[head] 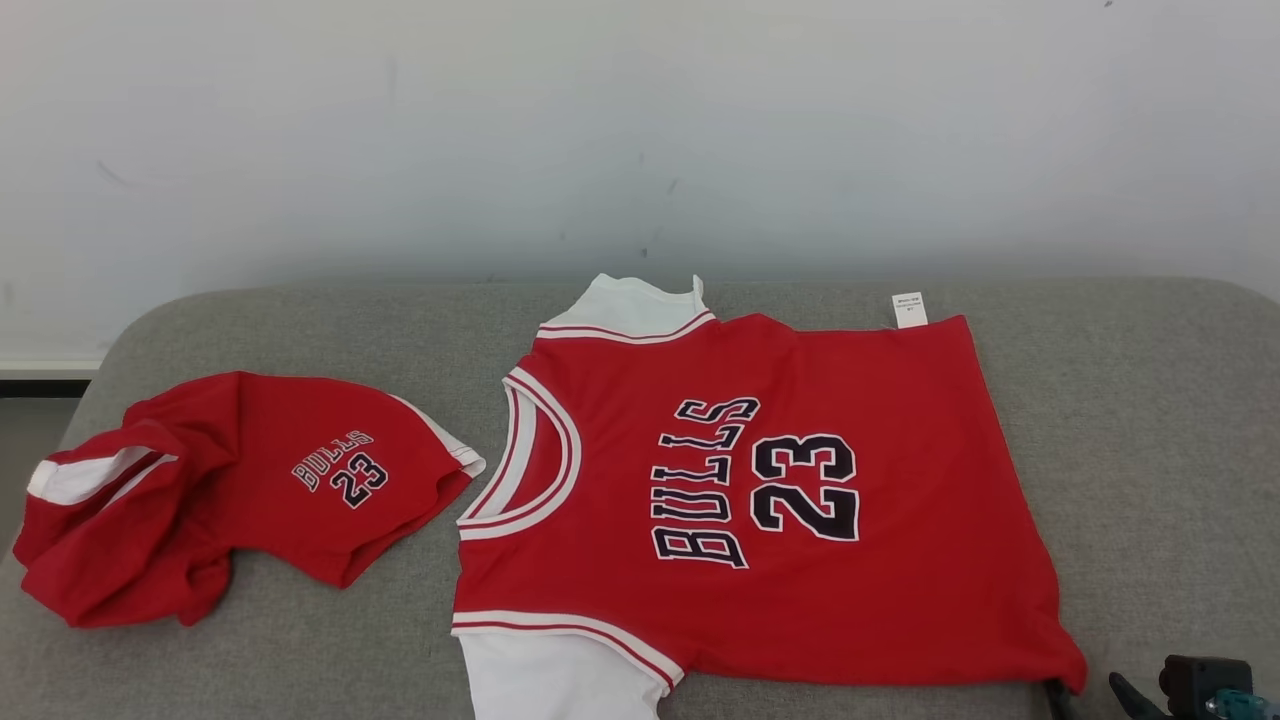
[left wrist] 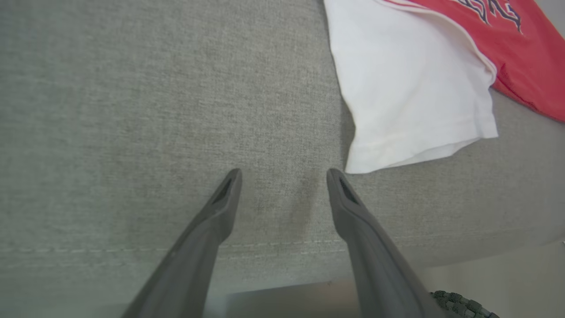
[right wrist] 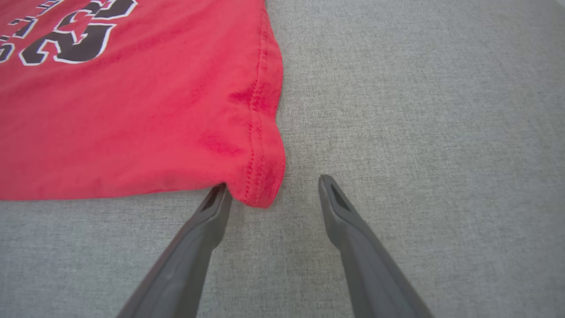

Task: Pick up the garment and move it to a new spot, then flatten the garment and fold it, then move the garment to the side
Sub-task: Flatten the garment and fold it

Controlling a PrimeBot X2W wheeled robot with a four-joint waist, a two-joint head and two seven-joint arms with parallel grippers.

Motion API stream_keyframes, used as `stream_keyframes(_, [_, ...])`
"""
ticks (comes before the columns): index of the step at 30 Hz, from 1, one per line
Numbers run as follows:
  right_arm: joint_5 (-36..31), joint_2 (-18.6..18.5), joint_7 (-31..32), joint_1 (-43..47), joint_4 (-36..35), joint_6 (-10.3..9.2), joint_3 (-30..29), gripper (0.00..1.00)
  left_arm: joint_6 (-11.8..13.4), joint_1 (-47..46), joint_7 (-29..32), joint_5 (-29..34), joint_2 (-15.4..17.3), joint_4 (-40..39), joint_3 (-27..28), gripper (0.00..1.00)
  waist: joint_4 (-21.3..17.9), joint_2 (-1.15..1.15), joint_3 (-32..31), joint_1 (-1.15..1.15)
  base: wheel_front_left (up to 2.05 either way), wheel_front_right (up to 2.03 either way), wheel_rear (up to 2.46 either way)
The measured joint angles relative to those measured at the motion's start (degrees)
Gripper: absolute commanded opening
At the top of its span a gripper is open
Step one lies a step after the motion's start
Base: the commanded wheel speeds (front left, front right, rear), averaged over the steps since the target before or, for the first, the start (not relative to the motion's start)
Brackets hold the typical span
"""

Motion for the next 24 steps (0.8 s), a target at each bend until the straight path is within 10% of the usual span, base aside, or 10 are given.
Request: stream_keyframes(24, [1.2, -2.9, -3.8, 2.4, -16.8, -0.64, -4.3, 1.00, 3.4, -0.2, -9.2, 2.8, 3.7, -9.0, 9.2, 1.00, -2.5, 0.00, -0.4, 0.00, 0.00, 0.00, 0.00])
